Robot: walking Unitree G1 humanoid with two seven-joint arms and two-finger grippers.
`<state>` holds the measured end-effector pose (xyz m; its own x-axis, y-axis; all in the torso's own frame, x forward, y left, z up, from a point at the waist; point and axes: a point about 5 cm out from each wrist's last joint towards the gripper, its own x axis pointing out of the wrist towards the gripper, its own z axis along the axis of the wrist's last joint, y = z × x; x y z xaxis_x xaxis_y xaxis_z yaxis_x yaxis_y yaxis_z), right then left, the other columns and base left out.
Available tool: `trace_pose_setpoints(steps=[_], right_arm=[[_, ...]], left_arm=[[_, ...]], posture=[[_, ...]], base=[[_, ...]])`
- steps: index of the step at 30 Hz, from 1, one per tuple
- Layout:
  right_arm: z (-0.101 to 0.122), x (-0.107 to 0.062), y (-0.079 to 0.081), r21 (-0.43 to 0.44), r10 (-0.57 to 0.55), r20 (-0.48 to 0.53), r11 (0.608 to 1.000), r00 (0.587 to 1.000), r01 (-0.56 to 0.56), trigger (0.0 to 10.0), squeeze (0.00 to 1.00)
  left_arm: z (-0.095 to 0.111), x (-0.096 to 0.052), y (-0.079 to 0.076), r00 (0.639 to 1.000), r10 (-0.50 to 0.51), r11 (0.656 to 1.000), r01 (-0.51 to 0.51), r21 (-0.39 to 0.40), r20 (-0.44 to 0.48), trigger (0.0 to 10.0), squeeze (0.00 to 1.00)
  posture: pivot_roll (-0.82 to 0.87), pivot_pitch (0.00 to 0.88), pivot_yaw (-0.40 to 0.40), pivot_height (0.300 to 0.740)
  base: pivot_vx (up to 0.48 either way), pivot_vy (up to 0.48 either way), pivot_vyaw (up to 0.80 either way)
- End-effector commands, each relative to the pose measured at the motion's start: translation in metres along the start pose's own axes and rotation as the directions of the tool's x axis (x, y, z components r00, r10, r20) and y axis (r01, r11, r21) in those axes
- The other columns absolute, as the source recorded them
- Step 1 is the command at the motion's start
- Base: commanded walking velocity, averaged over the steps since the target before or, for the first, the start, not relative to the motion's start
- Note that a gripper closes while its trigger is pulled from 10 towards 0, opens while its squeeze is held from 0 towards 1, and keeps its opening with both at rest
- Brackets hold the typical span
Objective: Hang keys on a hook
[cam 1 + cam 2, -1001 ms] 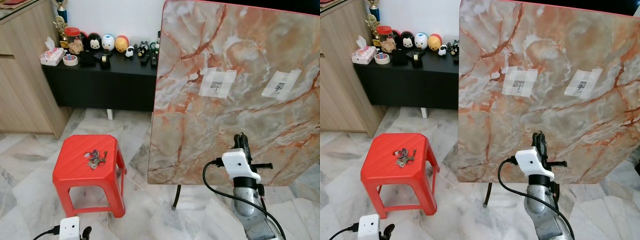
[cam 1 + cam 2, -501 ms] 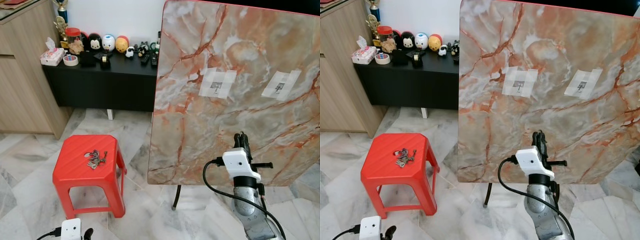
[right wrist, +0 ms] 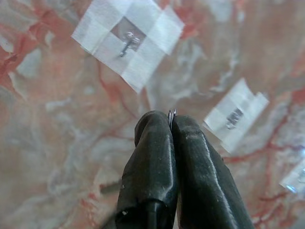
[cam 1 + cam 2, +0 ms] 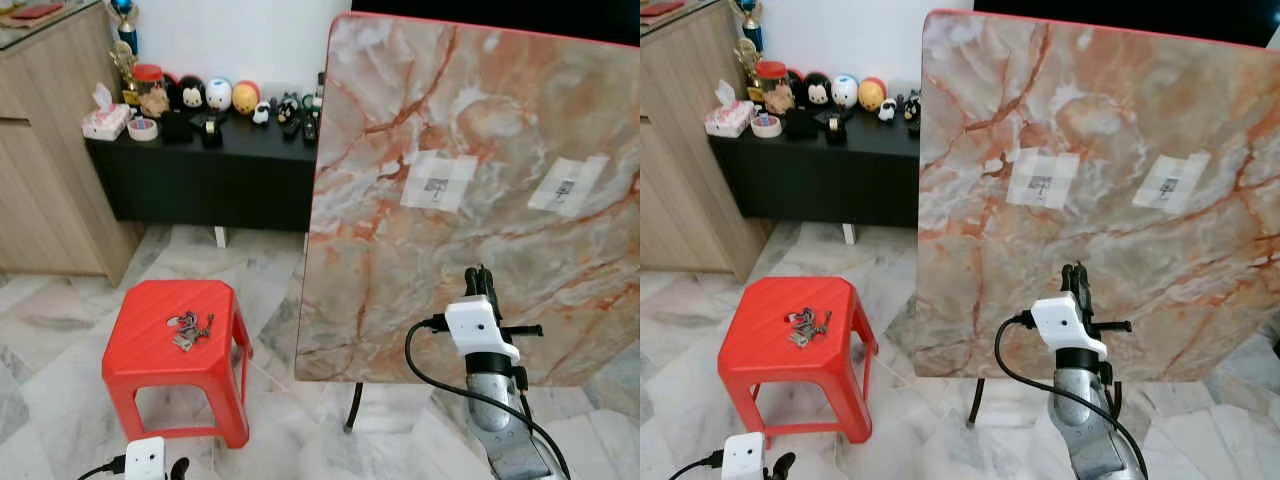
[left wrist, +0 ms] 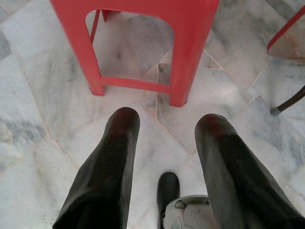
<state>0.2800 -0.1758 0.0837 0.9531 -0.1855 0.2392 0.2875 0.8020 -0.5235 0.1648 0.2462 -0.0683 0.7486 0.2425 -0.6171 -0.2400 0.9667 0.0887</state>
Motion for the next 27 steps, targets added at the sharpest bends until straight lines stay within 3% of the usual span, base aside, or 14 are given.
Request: trace_pose_setpoints(steps=[1, 13, 27], right_arm=[[-0.002, 0.0009, -0.0023, 0.006, -0.003, -0.012, 1.0, 1.0, 0.003, 10.0, 0.0], [-0.0025, 0.0011, -0.0015, 0.012, 0.001, -0.016, 1.0, 1.0, -0.001, 10.0, 0.0], [-0.0021, 0.0031, -0.0027, 0.008, -0.005, -0.012, 1.0, 1.0, 0.005, 10.0, 0.0]], left_arm=[[-0.0021, -0.0004, -0.0018, 1.0, -0.003, 1.0, 0.003, -0.013, -0.01, 10.0, 0.0], [-0.0007, 0.0005, -0.0063, 1.0, -0.014, 1.0, 0.014, -0.014, -0.004, 10.0, 0.0], [-0.0004, 0.0005, -0.0081, 1.0, -0.022, 1.0, 0.022, -0.016, 0.0, 10.0, 0.0]], posture=[[0.06, 0.014, -0.136, 0.74], [0.05, 0.017, -0.136, 0.74], [0.05, 0.02, -0.137, 0.74]], base=[[0.262, 0.0, 0.0], [0.266, 0.0, 0.0], [0.0, 0.0, 0.0]])
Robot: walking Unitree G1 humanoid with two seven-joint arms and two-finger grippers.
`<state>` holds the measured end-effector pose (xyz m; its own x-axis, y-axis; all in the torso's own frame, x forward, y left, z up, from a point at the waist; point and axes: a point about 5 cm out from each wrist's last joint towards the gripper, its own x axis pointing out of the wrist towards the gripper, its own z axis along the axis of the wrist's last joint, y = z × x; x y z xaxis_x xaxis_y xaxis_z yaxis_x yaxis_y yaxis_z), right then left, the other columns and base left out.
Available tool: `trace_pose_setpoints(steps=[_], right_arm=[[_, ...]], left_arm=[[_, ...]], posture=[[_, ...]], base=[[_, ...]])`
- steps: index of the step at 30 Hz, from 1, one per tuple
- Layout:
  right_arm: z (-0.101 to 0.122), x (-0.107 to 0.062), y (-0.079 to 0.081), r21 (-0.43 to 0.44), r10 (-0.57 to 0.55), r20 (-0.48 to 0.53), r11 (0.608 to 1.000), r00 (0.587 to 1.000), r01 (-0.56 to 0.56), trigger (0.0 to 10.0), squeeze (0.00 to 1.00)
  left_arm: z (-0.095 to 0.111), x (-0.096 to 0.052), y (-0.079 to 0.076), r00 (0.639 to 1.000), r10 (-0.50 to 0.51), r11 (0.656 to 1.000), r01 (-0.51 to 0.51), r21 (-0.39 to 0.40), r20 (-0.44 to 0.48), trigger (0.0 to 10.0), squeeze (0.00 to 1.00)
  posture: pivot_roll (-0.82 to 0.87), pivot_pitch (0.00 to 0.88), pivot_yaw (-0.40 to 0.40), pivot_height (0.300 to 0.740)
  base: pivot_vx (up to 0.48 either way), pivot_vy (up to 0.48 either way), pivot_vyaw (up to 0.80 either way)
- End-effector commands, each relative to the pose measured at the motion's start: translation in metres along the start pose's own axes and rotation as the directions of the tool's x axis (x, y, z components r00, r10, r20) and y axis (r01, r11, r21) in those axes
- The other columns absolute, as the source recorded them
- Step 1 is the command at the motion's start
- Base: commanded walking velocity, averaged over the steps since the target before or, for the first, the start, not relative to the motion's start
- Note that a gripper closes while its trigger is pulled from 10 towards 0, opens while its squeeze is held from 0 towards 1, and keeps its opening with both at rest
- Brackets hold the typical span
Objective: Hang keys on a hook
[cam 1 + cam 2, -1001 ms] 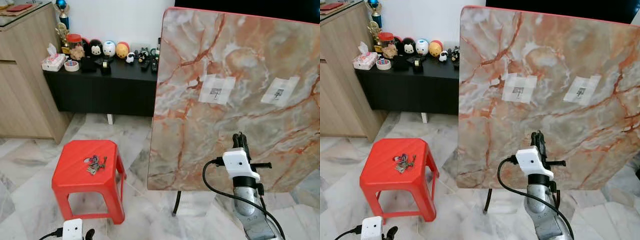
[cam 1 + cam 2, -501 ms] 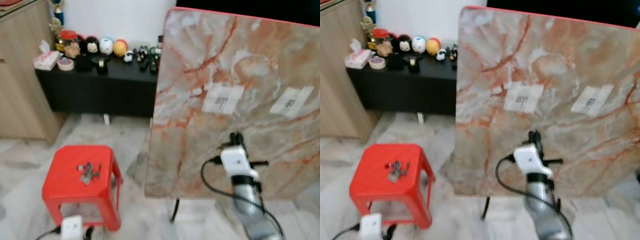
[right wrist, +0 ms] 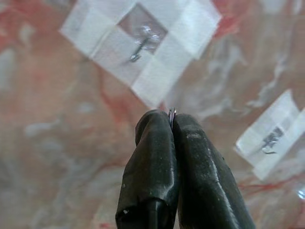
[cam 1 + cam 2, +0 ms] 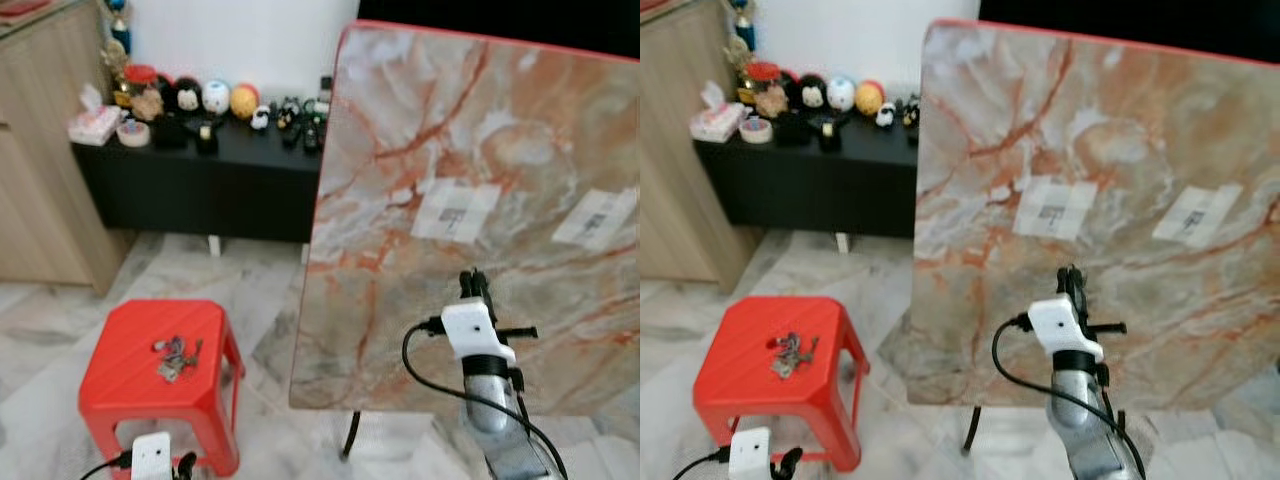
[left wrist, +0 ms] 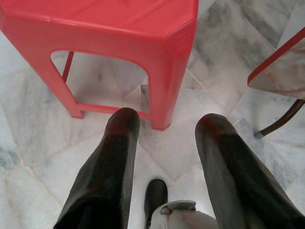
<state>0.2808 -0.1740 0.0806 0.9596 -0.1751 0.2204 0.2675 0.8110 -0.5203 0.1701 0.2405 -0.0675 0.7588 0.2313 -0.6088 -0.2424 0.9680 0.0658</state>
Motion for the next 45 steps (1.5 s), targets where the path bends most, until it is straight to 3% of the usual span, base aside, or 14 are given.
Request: trace_pose_setpoints(steps=[1, 19, 35, 45], right_arm=[[0.0, 0.004, -0.007, -0.001, -0.026, -0.002, 1.0, 1.0, 0.026, 10.0, 0.0], [0.016, 0.038, -0.011, -0.036, -0.035, 0.076, 0.999, 0.996, 0.038, 10.0, 0.0], [0.028, 0.025, 0.012, -0.069, 0.068, 0.161, 0.996, 0.985, -0.057, 10.0, 0.0], [0.03, 0.029, 0.01, -0.074, 0.049, 0.165, 0.997, 0.985, -0.037, 10.0, 0.0]], left_arm=[[-0.004, -0.001, -0.001, 1.0, -0.009, 1.0, 0.009, 0.003, -0.012, 10.0, 0.0], [-0.002, -0.001, -0.002, 1.0, -0.008, 1.0, 0.008, -0.003, -0.004, 10.0, 0.0], [0.0, 0.0, -0.004, 1.0, -0.011, 1.0, 0.011, -0.01, 0.003, 10.0, 0.0], [0.0, 0.0, -0.004, 1.0, -0.01, 1.0, 0.011, -0.011, 0.004, 10.0, 0.0]], posture=[[0.05, 0.02, -0.137, 0.74], [0.05, 0.028, -0.132, 0.74], [0.06, 0.038, -0.133, 0.74], [0.06, 0.041, -0.134, 0.74]], base=[[0.0, 0.0, 0.0], [0.0, 0.0, 0.0], [0.0, 0.0, 0.0], [0.0, 0.0, 0.0]])
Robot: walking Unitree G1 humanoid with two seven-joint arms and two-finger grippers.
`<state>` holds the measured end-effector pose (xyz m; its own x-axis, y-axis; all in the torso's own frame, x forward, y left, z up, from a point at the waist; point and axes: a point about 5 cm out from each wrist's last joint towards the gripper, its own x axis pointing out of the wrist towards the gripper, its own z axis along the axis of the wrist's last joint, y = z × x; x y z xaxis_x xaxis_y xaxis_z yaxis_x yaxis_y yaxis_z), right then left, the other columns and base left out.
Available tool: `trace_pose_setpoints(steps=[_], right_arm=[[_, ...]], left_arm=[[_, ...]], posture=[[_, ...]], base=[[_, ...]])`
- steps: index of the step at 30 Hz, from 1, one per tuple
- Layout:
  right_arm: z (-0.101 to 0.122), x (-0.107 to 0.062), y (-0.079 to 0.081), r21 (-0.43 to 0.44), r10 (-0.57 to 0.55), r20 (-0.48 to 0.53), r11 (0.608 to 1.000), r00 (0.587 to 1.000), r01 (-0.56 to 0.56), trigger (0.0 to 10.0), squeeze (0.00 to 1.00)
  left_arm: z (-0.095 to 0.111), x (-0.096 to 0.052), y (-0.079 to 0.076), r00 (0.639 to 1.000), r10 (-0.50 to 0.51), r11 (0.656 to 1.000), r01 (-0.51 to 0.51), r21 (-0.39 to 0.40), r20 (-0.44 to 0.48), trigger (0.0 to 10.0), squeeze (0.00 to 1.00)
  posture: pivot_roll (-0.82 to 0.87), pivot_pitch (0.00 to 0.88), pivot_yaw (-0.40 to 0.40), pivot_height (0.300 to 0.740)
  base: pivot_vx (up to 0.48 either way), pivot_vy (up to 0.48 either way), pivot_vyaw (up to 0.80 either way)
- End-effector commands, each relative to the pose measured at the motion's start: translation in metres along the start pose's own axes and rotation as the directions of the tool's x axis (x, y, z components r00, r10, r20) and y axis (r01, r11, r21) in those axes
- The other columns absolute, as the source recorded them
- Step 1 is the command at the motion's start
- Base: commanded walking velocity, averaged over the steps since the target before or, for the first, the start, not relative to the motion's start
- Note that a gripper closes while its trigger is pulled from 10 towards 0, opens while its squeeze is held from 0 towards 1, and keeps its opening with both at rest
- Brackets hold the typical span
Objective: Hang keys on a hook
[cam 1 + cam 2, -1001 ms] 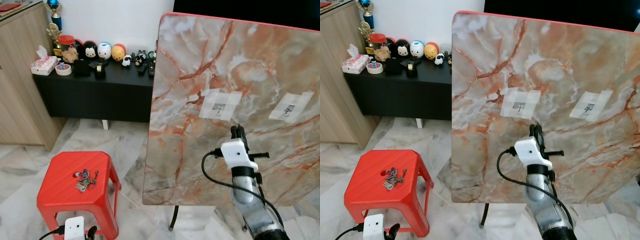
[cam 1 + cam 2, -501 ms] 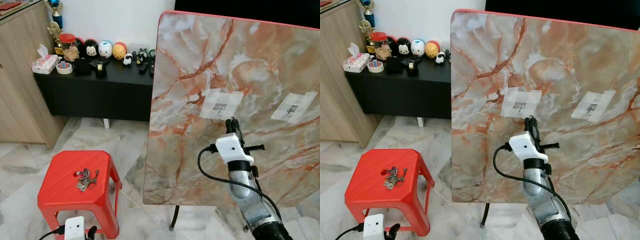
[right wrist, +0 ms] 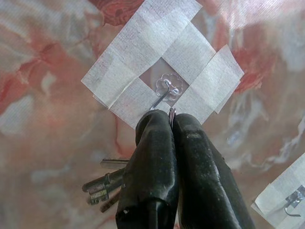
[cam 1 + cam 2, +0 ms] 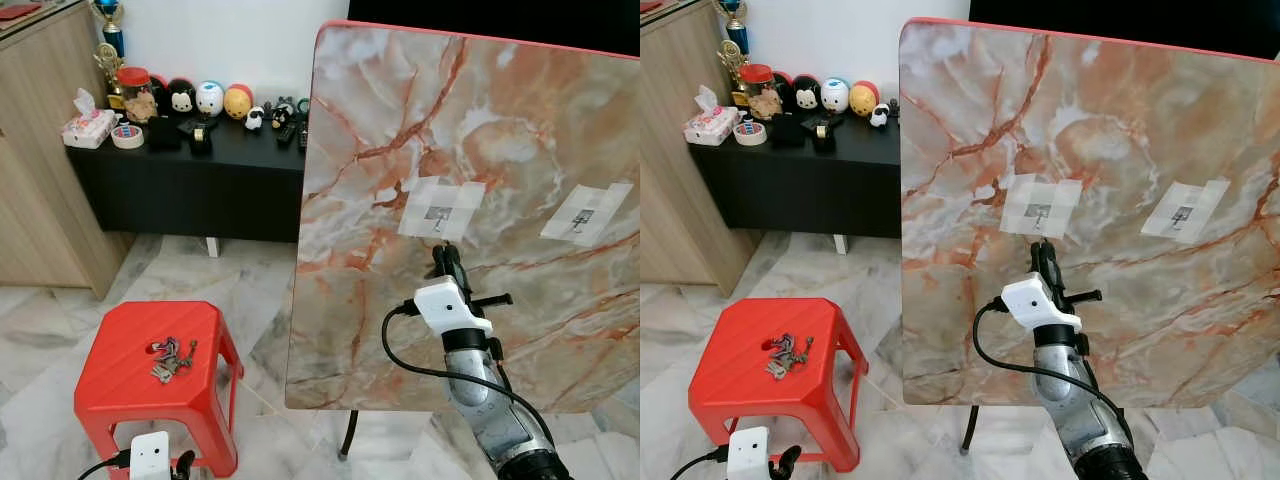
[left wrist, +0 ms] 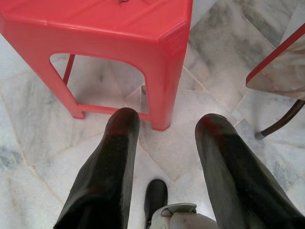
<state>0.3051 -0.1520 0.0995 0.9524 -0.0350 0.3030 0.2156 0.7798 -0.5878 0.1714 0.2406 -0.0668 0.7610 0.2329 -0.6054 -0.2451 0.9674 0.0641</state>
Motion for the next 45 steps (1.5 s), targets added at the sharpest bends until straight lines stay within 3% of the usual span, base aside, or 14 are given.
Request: trace_pose_setpoints(steps=[1, 21, 33, 45], right_arm=[[0.003, 0.006, -0.005, -0.008, -0.018, 0.015, 1.0, 1.0, 0.018, 10.0, 0.0], [0.001, 0.021, -0.001, 0.062, -0.037, -0.06, 0.997, 0.998, 0.041, 10.0, 0.0], [0.002, 0.019, -0.002, 0.069, -0.049, -0.048, 0.996, 0.998, 0.052, 10.0, 0.0], [0.01, 0.032, -0.002, 0.064, -0.036, -0.002, 0.997, 0.999, 0.036, 10.0, 0.0]], left_arm=[[-0.001, 0.0, -0.004, 1.0, -0.012, 1.0, 0.012, -0.008, 0.001, 10.0, 0.0], [-0.001, 0.0, -0.004, 1.0, -0.016, 1.0, 0.016, -0.007, 0.0, 10.0, 0.0], [-0.002, -0.001, -0.005, 1.0, -0.019, 1.0, 0.019, -0.009, -0.003, 10.0, 0.0], [-0.002, 0.0, -0.007, 1.0, -0.028, 1.0, 0.028, -0.008, 0.001, 10.0, 0.0]], posture=[[0.06, 0.044, -0.133, 0.74], [0.06, 0.044, -0.131, 0.74], [0.06, 0.041, -0.131, 0.74], [0.06, 0.04, -0.134, 0.74]], base=[[0.0, 0.0, 0.0], [0.0, 0.0, 0.0], [0.0, 0.0, 0.0], [0.0, 0.0, 0.0]])
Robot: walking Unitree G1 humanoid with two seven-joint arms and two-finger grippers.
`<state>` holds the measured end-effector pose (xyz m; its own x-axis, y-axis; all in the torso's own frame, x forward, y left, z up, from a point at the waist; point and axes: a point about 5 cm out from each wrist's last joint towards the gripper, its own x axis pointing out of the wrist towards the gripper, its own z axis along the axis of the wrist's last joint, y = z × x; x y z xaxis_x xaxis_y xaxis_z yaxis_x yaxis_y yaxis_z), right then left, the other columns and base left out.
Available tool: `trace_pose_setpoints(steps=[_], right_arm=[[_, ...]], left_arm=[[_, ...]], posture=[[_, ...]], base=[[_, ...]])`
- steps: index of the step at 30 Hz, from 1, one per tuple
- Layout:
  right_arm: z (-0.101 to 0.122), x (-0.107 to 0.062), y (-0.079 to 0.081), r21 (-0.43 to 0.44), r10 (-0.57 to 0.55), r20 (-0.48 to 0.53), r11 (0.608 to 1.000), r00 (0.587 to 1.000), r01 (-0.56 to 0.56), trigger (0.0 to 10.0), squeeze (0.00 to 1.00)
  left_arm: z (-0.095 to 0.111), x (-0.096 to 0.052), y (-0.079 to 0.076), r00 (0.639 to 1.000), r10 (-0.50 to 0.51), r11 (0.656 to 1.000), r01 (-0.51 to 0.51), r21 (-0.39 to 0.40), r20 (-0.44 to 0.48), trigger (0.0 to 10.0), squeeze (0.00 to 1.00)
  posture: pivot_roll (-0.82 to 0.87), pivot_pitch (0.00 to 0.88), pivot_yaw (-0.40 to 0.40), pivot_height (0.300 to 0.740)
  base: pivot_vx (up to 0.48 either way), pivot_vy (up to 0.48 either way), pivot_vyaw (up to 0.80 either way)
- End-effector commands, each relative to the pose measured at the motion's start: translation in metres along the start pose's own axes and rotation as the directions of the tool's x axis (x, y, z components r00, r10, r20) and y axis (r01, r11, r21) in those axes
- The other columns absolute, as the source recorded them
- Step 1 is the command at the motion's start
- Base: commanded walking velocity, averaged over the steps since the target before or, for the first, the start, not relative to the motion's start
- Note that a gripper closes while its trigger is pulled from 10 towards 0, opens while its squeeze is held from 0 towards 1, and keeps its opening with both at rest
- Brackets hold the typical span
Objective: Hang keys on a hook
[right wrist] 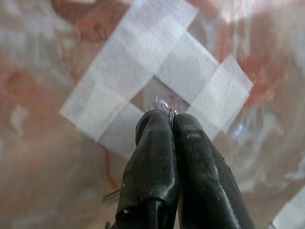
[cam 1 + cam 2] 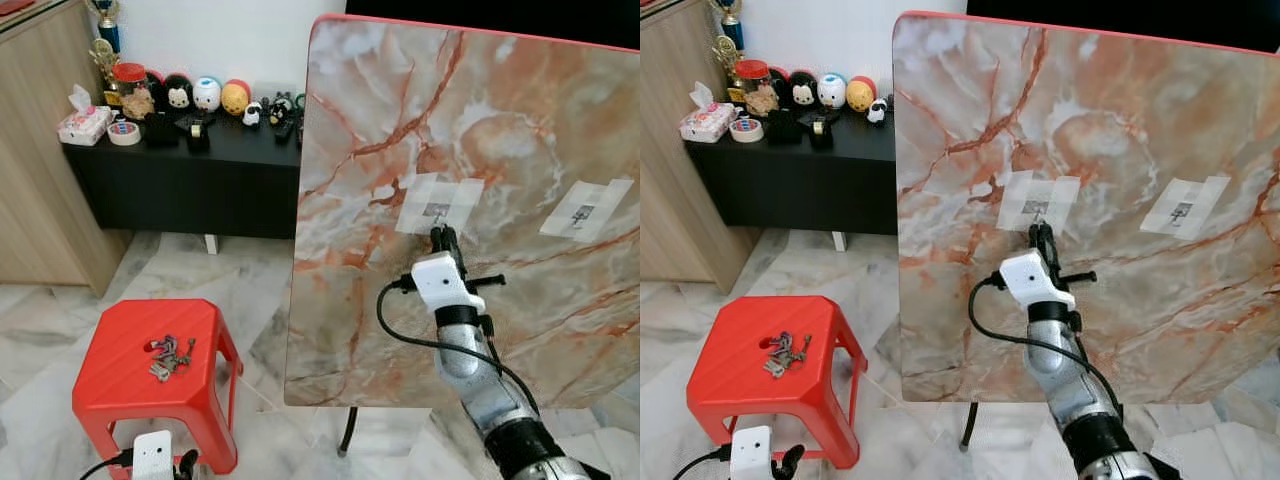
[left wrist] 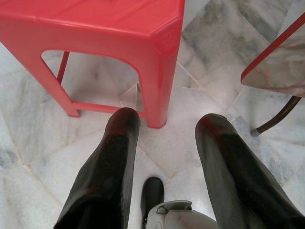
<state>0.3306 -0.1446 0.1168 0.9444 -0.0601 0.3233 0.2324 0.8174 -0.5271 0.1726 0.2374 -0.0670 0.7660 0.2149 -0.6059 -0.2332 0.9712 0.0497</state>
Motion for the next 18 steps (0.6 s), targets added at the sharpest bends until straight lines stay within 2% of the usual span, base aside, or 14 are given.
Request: trace_pose_setpoints(steps=[1, 16, 18], right_arm=[[-0.0011, 0.0032, -0.0022, -0.001, 0.002, 0.0, 1.0, 1.0, -0.002, 10.0, 0.0], [-0.0037, -0.0003, 0.0046, -0.001, 0.035, -0.013, 0.999, 0.999, -0.035, 10.0, 0.0], [-0.0047, 0.0, 0.0074, -0.013, 0.069, -0.018, 0.997, 0.997, -0.069, 10.0, 0.0]], left_arm=[[-0.0021, -0.0009, -0.0038, 1.0, -0.009, 1.0, 0.009, -0.004, 0.0, 10.0, 0.0], [0.0016, 0.0008, -0.0057, 1.0, -0.016, 1.0, 0.017, -0.005, 0.012, 10.0, 0.0], [0.0019, 0.0009, -0.006, 1.0, -0.019, 1.0, 0.019, -0.005, 0.013, 10.0, 0.0]], posture=[[0.06, 0.044, -0.135, 0.74], [0.06, 0.046, -0.134, 0.74], [0.06, 0.046, -0.131, 0.74]], base=[[0.0, 0.0, 0.0], [0.0, 0.0, 0.0], [0.0, 0.0, 0.0]])
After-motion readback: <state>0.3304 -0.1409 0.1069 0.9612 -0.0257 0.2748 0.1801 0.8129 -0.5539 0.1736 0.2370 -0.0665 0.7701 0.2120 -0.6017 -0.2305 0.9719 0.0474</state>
